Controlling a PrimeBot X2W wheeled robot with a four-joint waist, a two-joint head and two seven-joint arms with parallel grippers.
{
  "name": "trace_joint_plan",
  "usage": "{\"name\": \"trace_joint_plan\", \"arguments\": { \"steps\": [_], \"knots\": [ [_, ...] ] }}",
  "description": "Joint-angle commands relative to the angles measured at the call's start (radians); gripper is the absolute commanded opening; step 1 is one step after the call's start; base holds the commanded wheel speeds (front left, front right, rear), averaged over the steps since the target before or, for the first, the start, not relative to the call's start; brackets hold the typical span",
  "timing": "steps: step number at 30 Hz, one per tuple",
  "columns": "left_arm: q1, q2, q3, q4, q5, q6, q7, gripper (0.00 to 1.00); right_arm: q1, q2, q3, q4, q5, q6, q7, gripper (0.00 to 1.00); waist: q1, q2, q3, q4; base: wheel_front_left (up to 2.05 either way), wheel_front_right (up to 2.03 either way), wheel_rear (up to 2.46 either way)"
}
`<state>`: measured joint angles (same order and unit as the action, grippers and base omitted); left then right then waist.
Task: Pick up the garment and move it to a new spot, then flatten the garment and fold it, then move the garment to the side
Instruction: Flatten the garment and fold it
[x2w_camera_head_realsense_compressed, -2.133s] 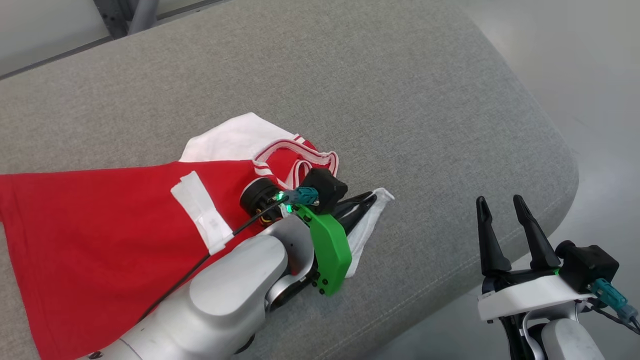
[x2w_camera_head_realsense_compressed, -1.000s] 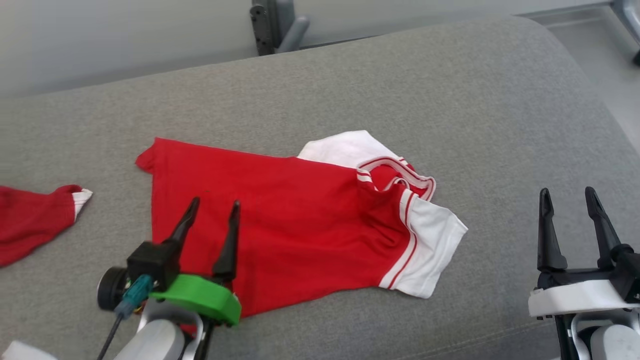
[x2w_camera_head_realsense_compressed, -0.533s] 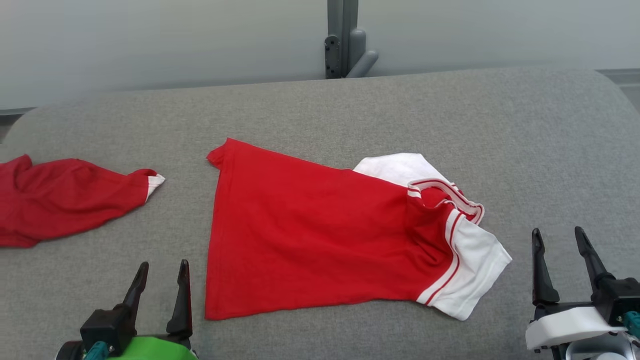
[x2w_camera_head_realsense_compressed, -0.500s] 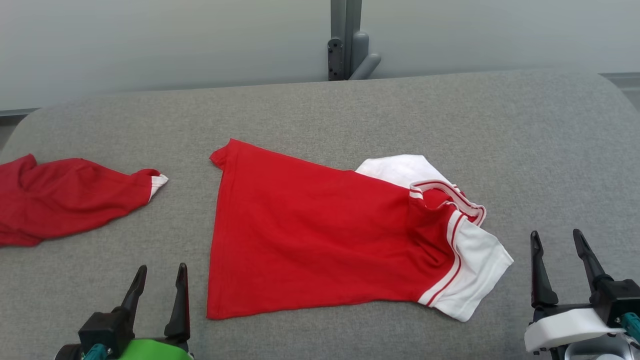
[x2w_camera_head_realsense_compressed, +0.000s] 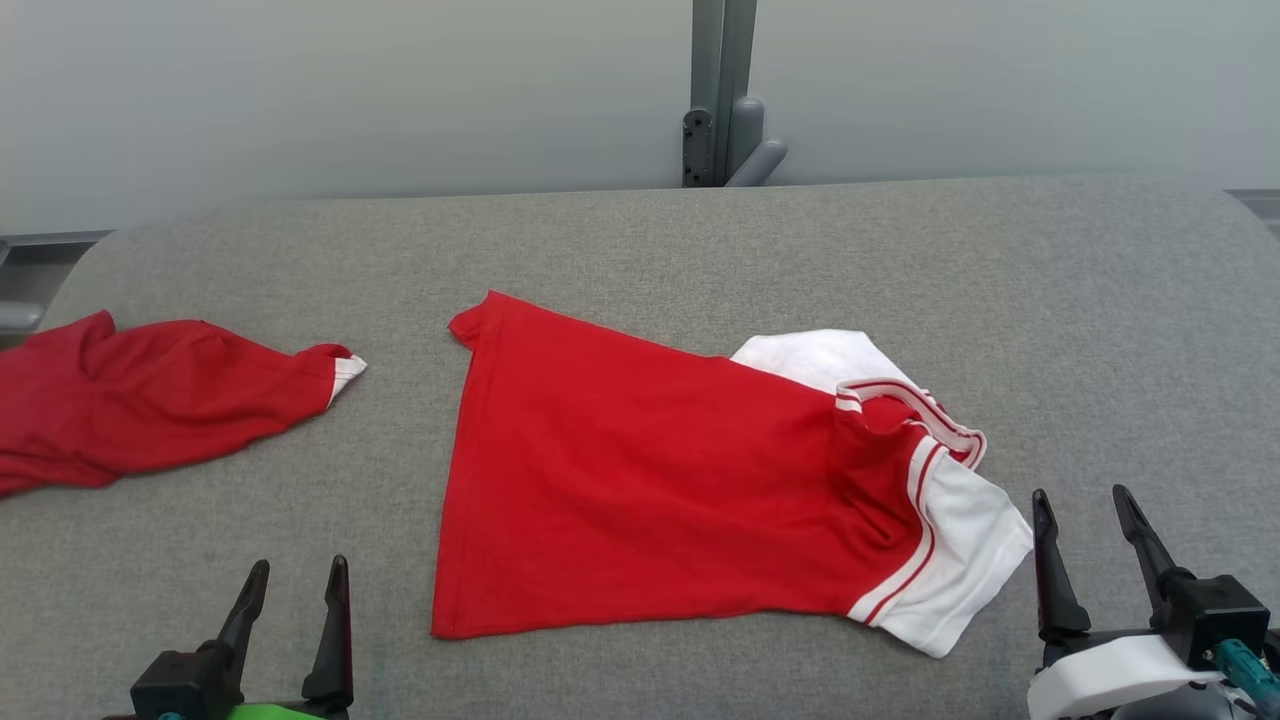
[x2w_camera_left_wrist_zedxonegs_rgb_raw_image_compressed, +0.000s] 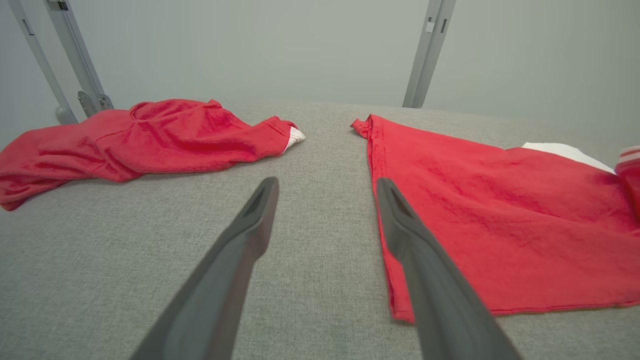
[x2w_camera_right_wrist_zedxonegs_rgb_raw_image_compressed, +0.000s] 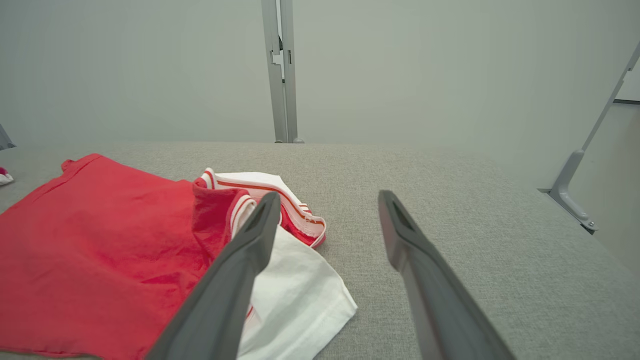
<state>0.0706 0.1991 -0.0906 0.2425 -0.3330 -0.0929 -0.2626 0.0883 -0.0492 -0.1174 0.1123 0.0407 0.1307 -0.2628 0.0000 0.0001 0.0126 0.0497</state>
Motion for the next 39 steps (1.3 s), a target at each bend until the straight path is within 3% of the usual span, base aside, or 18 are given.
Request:
{"name": "trace_joint_plan", "arguments": {
  "steps": [1,16,22,28,34,39],
  "knots": [
    [0.003,-0.006,0.009,0.003,0.011,-0.009,-0.003,1.00,0.006,-0.002,0.002,0.003,0.002,0.000,-0.003,1.00,0.0000,-0.0001,0.000,-0.002,0.00,0.00,0.00],
    [-0.010,-0.039,0.032,0.027,0.057,-0.037,-0.003,1.00,-0.009,-0.002,0.015,0.019,0.021,0.000,-0.003,1.00,0.0000,-0.0001,0.005,-0.017,0.00,0.00,0.00],
    [-0.043,-0.033,-0.013,0.101,0.023,-0.039,0.023,1.00,-0.040,-0.031,0.046,0.050,-0.002,0.000,-0.003,1.00,0.0000,-0.0001,0.023,-0.033,0.00,0.00,0.00],
    [-0.092,-0.047,-0.044,0.108,-0.017,-0.023,0.175,1.00,-0.114,-0.167,0.150,0.090,-0.008,0.000,0.196,1.00,0.0000,-0.0001,0.061,-0.044,0.00,0.00,0.00],
    [-0.115,-0.064,-0.060,0.087,-0.038,0.012,0.333,1.00,-0.177,-0.237,0.206,0.107,0.028,-0.001,0.382,1.00,0.0000,-0.0001,0.123,-0.052,0.00,0.00,0.00],
    [-0.122,-0.068,-0.062,0.050,-0.063,0.024,0.405,1.00,-0.225,-0.266,0.246,0.159,0.051,-0.001,0.423,1.00,0.0000,-0.0001,0.171,-0.045,0.00,0.00,0.00]
  ]
}}
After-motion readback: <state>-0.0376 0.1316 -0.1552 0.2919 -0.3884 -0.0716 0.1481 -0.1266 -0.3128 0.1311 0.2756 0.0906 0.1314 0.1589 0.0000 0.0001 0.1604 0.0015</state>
